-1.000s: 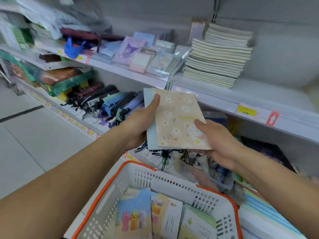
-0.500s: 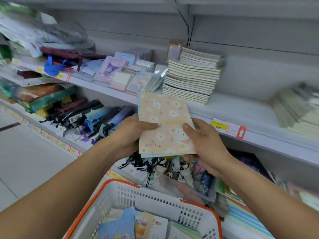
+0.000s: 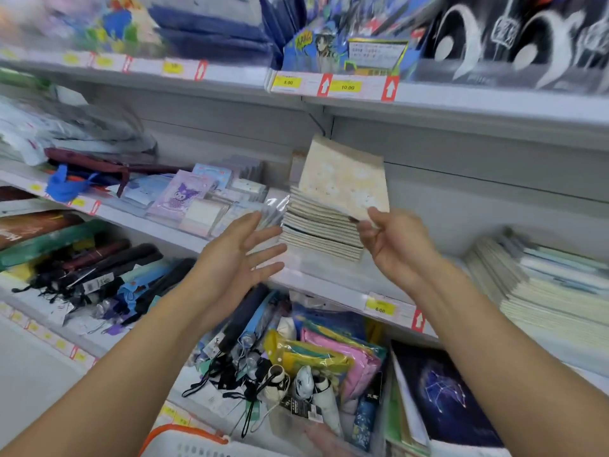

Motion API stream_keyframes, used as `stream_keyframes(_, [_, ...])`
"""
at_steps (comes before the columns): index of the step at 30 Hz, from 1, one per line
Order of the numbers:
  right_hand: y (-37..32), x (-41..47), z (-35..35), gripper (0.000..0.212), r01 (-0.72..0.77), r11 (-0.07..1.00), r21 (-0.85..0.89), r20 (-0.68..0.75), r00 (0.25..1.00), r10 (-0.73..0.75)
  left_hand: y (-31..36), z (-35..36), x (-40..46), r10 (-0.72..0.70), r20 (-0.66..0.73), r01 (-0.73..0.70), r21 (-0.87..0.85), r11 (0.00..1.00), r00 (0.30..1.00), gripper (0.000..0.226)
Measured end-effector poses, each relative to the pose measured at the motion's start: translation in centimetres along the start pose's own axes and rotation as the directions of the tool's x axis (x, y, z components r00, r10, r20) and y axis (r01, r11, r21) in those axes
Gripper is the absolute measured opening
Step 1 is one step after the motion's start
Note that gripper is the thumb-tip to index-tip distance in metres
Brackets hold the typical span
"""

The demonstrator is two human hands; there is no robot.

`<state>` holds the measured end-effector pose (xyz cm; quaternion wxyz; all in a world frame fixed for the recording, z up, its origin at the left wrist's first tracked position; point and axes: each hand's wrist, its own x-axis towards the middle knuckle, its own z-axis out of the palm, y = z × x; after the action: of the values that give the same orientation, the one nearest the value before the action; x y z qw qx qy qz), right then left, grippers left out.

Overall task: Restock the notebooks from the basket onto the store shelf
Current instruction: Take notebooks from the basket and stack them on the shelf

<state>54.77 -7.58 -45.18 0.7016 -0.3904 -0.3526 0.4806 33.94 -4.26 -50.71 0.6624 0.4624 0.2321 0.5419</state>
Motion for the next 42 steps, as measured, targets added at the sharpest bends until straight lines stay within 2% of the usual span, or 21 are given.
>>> stream_keyframes(2, [-2.9, 4.6, 0.9, 0.015, -0.018, 0.996, 0.083, -0.056, 0.998, 0.023, -0.1, -0.6, 0.4, -0.001, -0.027, 0.002, 0.042, 0.999, 1.000, 0.041])
stream_keyframes(4, [-4.7, 8.9, 1.7, 0.016, -0.018, 0.998, 0.054, -0.095, 0.995, 0.023, -0.3, -1.4, 0.7, -0.020, -0.046, 0.024, 0.093, 0.995, 0.999, 0.044])
stream_keyframes(9, [-5.0, 14.9, 1.8, 0.028, -0.042, 0.934, -0.356, -0.165, 0.986, -0.018, -1.1, -2.5, 1.3, -0.056, -0.086, 0.069, 0.155, 0.986, 0.995, 0.046])
stream_keyframes(11, [-4.6, 15.6, 1.1, 0.026, -0.069, 0.772, -0.631, -0.161, 0.986, -0.043, -1.3, -2.5, 1.3, -0.068, -0.094, 0.083, 0.167, 0.983, 0.993, 0.043])
stream_keyframes(13, [-4.6, 15.7, 0.5, 0.032, -0.069, 0.480, -0.874, -0.136, 0.985, -0.106, -1.5, -2.6, 1.2, -0.077, -0.090, 0.092, 0.181, 0.979, 0.993, 0.041])
stream_keyframes(15, [-4.6, 15.8, 0.1, 0.041, -0.074, 0.260, -0.963, -0.115, 0.983, -0.146, -1.7, -2.7, 1.2, -0.083, -0.089, 0.098, 0.190, 0.977, 0.993, 0.041])
stream_keyframes(19, [-4.0, 16.7, -0.3, 0.051, -0.085, 0.094, -0.992, -0.104, 0.970, -0.221, -2.2, -2.7, 1.3, -0.095, -0.110, 0.117, 0.208, 0.971, 0.989, 0.038])
stream_keyframes(23, [-3.1, 17.1, -0.6, 0.053, -0.060, 0.060, -0.996, -0.076, 0.944, -0.320, -2.3, -2.8, 1.2, -0.111, -0.140, 0.139, 0.208, 0.968, 0.984, 0.036])
stream_keyframes(26, [-2.2, 14.9, -1.1, 0.043, -0.003, 0.156, -0.988, -0.080, 0.868, -0.491, -1.9, -3.4, 0.7, -0.122, -0.156, 0.158, 0.247, 0.956, 0.980, 0.035])
stream_keyframes(27, [-1.3, 12.9, -1.2, 0.040, 0.050, 0.201, -0.978, -0.083, 0.794, -0.602, -1.8, -3.9, 0.3, -0.129, -0.170, 0.173, 0.276, 0.945, 0.977, 0.034])
stream_keyframes(29, [2.9, 7.5, -1.2, 0.033, 0.325, 0.222, -0.919, 0.036, 0.632, -0.774, -1.9, -5.2, -0.6, -0.157, -0.221, 0.235, 0.396, 0.888, 0.963, 0.034])
stream_keyframes(30, [6.5, 4.3, -1.0, 0.027, 0.469, 0.241, -0.850, 0.120, 0.619, -0.776, -2.1, -6.1, -1.0, -0.182, -0.256, 0.287, 0.471, 0.834, 0.949, 0.035])
stream_keyframes(31, [10.9, 0.8, -0.8, 0.021, 0.527, 0.291, -0.799, 0.213, 0.700, -0.681, -2.6, -7.2, -1.5, -0.218, -0.294, 0.350, 0.544, 0.762, 0.931, 0.036])
stream_keyframes(32, [15.9, -2.4, -1.1, 0.022, 0.482, 0.331, -0.811, 0.308, 0.833, -0.461, -3.1, -8.6, -2.1, -0.267, -0.335, 0.424, 0.608, 0.672, 0.904, 0.036])
stream_keyframes(33, [21.2, -5.4, -1.5, 0.028, 0.382, 0.310, -0.870, 0.364, 0.924, -0.116, -3.6, -10.0, -3.0, -0.320, -0.374, 0.492, 0.659, 0.569, 0.871, 0.036])
stream_keyframes(34, [26.0, -8.0, -2.2, 0.037, 0.281, 0.218, -0.935, 0.335, 0.902, 0.272, -4.1, -11.4, -3.9, -0.363, -0.403, 0.538, 0.703, 0.465, 0.840, 0.037])
stream_keyframes(35, [30.3, -10.1, -3.1, 0.048, 0.212, 0.109, -0.971, 0.236, 0.795, 0.559, -4.4, -12.8, -4.7, -0.389, -0.425, 0.561, 0.739, 0.372, 0.817, 0.038])
stream_keyframes(36, [33.7, -11.7, -4.2, 0.067, 0.168, 0.024, -0.986, 0.137, 0.705, 0.695, -4.5, -14.1, -5.4, -0.400, -0.441, 0.569, 0.766, 0.299, 0.804, 0.038])
stream_keyframes(38, [37.8, -13.9, -6.3, 0.085, 0.029, -0.029, -0.999, -0.002, 0.677, 0.736, -4.3, -16.1, -6.6, -0.398, -0.458, 0.565, 0.797, 0.214, 0.795, 0.038])
stream_keyframes(40, [40.1, -15.8, -7.2, 0.081, -0.213, 0.021, -0.977, -0.135, 0.691, 0.710, -3.7, -17.2, -7.2, -0.388, -0.452, 0.548, 0.816, 0.184, 0.803, 0.038])
stream_keyframes(42, [42.2, -17.8, -6.9, 0.094, -0.373, 0.047, -0.927, -0.233, 0.668, 0.706, -3.2, -17.8, -7.5, -0.391, -0.448, 0.542, 0.822, 0.174, 0.804, 0.039])
